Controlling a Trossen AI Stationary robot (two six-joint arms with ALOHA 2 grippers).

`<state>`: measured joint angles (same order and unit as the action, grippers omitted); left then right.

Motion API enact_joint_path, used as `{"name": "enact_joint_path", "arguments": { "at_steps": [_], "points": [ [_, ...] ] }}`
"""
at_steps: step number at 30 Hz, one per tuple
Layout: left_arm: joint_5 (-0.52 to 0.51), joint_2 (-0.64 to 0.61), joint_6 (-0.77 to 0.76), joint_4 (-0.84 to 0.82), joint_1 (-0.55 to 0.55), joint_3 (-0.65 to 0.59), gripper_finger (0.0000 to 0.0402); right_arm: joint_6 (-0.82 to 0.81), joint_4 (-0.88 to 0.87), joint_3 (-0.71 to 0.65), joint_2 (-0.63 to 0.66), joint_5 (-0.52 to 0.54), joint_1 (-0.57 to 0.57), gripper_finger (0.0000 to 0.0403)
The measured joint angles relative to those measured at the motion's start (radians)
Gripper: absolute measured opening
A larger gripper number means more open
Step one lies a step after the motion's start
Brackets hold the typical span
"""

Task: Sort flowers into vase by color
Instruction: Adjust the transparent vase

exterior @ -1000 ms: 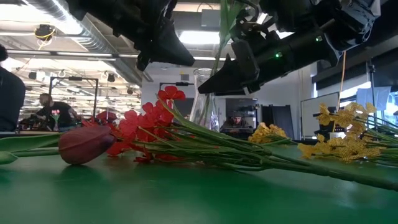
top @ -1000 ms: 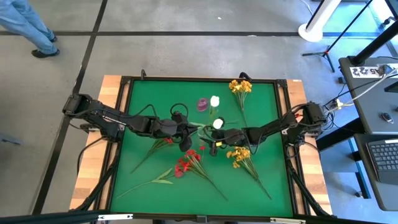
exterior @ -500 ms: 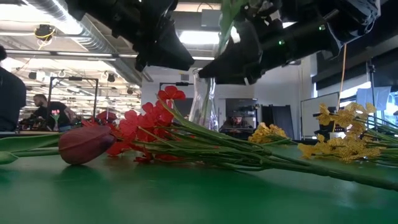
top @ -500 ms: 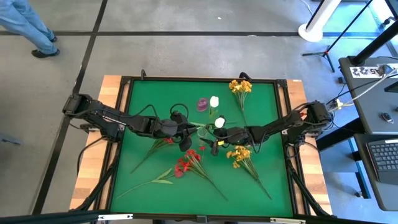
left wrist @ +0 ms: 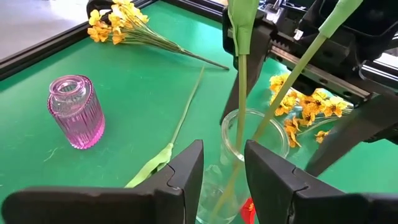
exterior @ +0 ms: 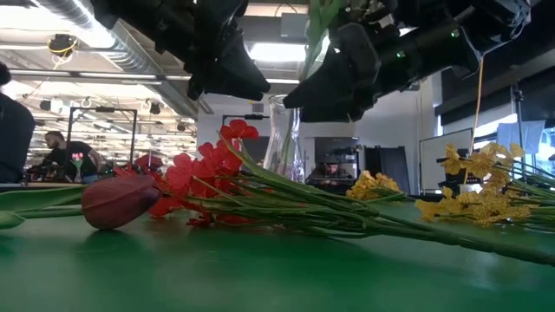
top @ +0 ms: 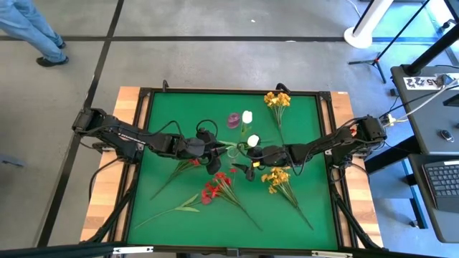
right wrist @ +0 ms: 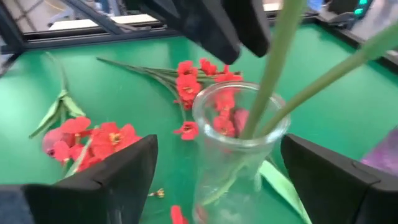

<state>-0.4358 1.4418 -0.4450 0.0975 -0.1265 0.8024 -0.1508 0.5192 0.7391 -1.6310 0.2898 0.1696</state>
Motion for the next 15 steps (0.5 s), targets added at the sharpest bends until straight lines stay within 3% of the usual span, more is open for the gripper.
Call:
{"name": "enact_joint_path", "arguments": {
  "at_steps": [10,15],
  "points": [
    [-0.002,0.0,0.0,0.0,-0.001,0.0,0.0112,-0.002,0.003,0.0,0.0,-0.104,0.0,0.0316],
    [-0.002,0.0,-0.001,0.0,-0.001,0.0,0.0112,-0.002,-0.007,0.0,0.0,-0.066,0.0,0.0304]
  ]
}}
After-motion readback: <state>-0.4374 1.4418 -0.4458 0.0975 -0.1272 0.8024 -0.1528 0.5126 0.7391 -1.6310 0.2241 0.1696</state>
